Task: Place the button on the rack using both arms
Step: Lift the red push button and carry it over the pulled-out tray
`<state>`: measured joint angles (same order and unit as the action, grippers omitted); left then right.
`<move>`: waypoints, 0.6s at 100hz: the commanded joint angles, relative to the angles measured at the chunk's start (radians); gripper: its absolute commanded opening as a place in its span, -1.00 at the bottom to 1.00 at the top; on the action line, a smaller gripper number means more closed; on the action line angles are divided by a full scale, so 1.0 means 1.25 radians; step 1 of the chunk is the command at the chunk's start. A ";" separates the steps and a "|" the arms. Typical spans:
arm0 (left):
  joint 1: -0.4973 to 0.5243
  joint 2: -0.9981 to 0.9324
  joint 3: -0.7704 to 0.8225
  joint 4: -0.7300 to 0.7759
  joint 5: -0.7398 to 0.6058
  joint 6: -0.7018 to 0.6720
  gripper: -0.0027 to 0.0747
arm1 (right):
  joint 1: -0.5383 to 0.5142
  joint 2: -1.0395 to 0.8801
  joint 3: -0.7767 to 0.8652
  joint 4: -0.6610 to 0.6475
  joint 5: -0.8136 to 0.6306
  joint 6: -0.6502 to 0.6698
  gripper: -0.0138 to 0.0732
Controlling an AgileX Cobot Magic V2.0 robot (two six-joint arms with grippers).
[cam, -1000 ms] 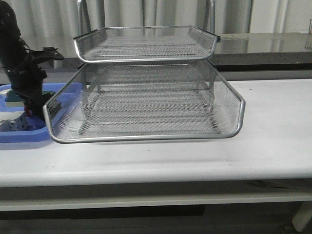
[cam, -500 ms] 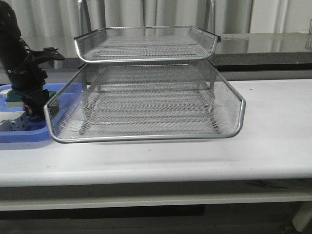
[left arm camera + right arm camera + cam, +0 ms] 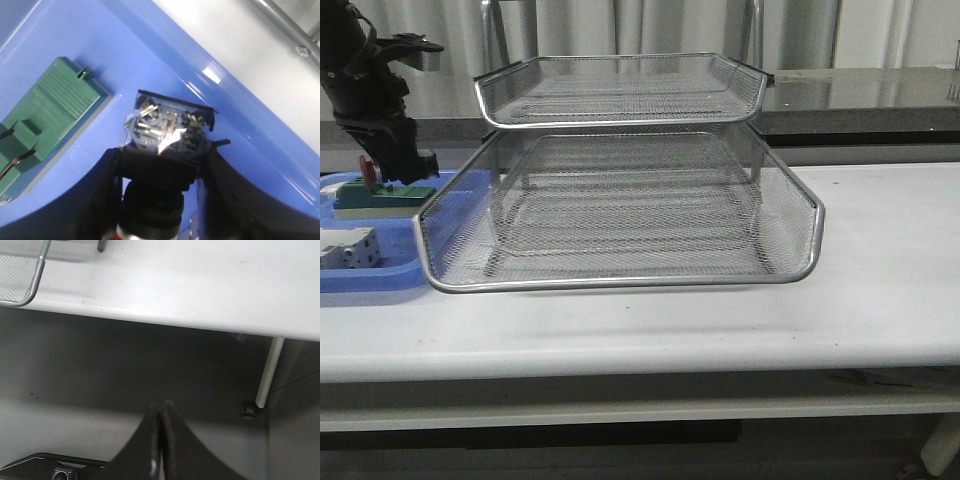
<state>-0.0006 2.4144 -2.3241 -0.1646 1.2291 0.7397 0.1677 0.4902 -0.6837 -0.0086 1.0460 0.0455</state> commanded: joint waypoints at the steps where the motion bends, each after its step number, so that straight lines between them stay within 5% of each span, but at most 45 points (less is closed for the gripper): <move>1: 0.011 -0.083 -0.030 -0.009 0.030 -0.046 -0.96 | -0.002 0.003 -0.026 -0.010 -0.041 0.000 -0.84; 33: 0.012 -0.186 0.000 -0.016 0.030 -0.153 -0.96 | -0.002 0.003 -0.026 -0.010 -0.041 0.000 -0.84; 60: 0.012 -0.368 0.201 -0.021 0.030 -0.173 -0.96 | -0.002 0.003 -0.026 -0.010 -0.041 0.000 -0.84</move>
<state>0.0123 2.0931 -2.1257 -0.1641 1.2513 0.5434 0.1677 0.4902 -0.6837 -0.0086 1.0460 0.0455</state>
